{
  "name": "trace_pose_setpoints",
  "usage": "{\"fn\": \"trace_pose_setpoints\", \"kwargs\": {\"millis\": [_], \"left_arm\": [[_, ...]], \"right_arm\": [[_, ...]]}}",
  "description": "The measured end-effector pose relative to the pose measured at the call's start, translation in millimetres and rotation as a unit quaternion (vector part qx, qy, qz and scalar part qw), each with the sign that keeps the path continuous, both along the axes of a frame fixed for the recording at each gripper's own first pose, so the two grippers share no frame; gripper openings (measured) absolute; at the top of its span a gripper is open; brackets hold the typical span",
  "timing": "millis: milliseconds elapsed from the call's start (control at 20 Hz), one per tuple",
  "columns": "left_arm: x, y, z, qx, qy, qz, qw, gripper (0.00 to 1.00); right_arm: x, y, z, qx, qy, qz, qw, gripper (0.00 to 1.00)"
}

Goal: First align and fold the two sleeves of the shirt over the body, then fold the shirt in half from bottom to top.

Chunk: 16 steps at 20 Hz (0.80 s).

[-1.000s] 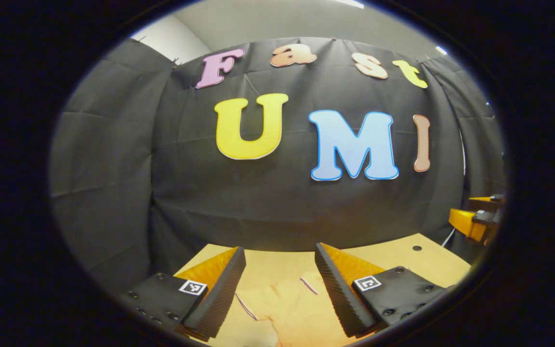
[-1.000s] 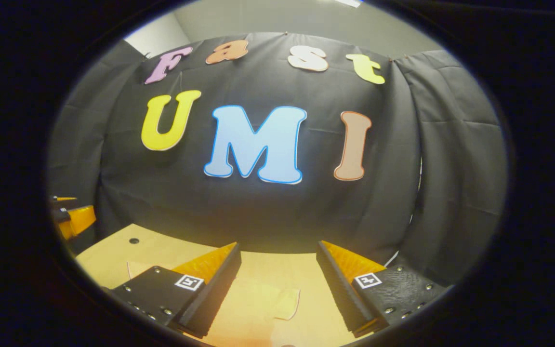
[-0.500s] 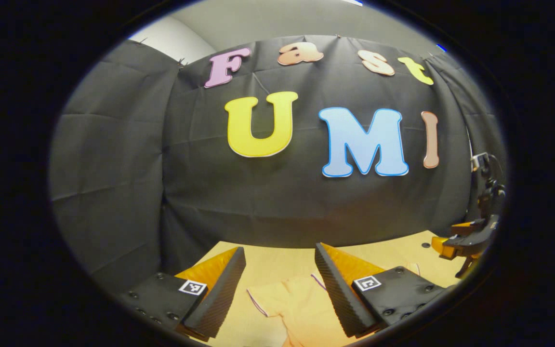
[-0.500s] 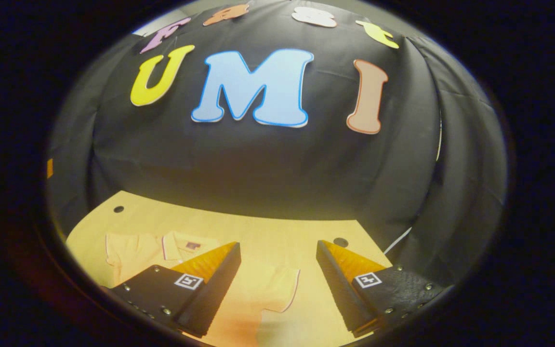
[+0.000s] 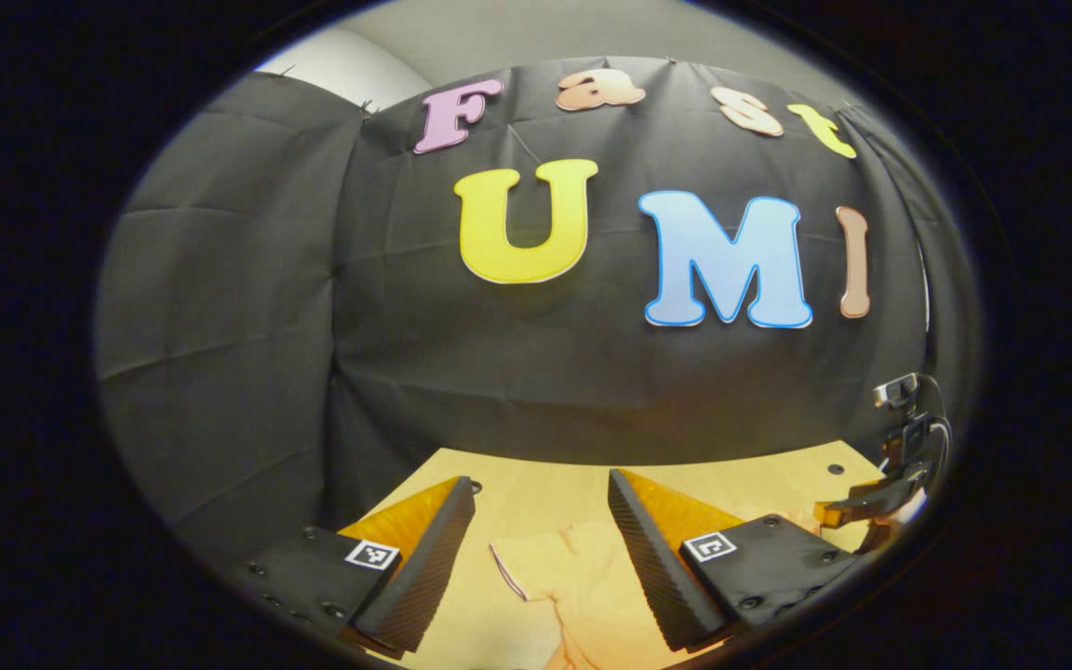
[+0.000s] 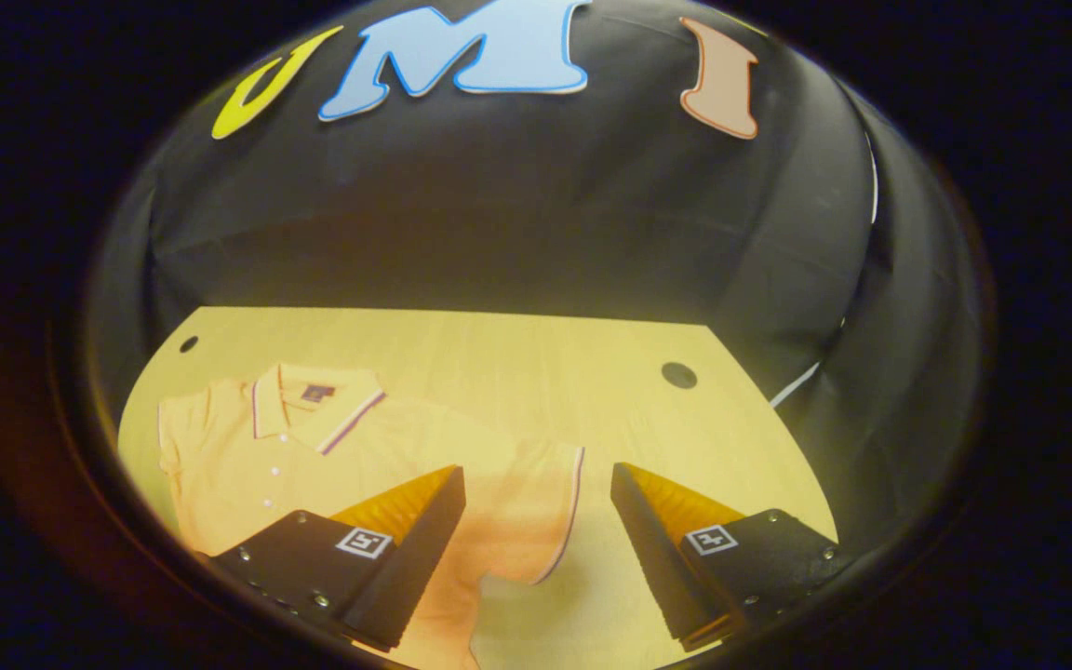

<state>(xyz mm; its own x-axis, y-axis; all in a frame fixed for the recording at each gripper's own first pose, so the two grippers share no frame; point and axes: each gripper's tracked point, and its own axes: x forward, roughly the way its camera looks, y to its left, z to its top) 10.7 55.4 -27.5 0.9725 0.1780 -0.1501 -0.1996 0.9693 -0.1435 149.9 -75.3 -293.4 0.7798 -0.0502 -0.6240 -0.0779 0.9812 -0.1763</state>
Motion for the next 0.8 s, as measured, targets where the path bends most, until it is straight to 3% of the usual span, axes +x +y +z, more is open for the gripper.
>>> {"fn": "trace_pose_setpoints", "kwargs": {"millis": [250, 550, 700, 750, 800], "left_arm": [[1.4, 3.5, -8.7, -0.001, 0.011, 0.008, 1.000, 0.99], [4.6, 5.3, -12.0, -0.001, 0.022, 0.013, 1.000, 0.99], [7.0, 4.9, -16.2, -0.004, 0.026, 0.013, 1.000, 0.99], [9.1, 3.8, -16.2, -0.006, 0.026, 0.012, 1.000, 0.99], [9.9, 2.3, -17.8, -0.007, 0.028, 0.011, 1.000, 0.99]], "right_arm": [[-1.6, -14.0, -48.7, 0.010, 0.061, -0.026, 0.998, 0.98], [-11.3, -18.4, -77.2, 0.025, 0.105, -0.037, 0.993, 0.86], [-13.0, -3.9, -81.1, 0.058, 0.118, -0.035, 0.991, 0.70], [-10.9, -5.4, -82.6, 0.063, 0.118, -0.039, 0.990, 0.51], [-10.6, -5.4, -82.0, 0.067, 0.120, -0.038, 0.990, 0.48]]}}
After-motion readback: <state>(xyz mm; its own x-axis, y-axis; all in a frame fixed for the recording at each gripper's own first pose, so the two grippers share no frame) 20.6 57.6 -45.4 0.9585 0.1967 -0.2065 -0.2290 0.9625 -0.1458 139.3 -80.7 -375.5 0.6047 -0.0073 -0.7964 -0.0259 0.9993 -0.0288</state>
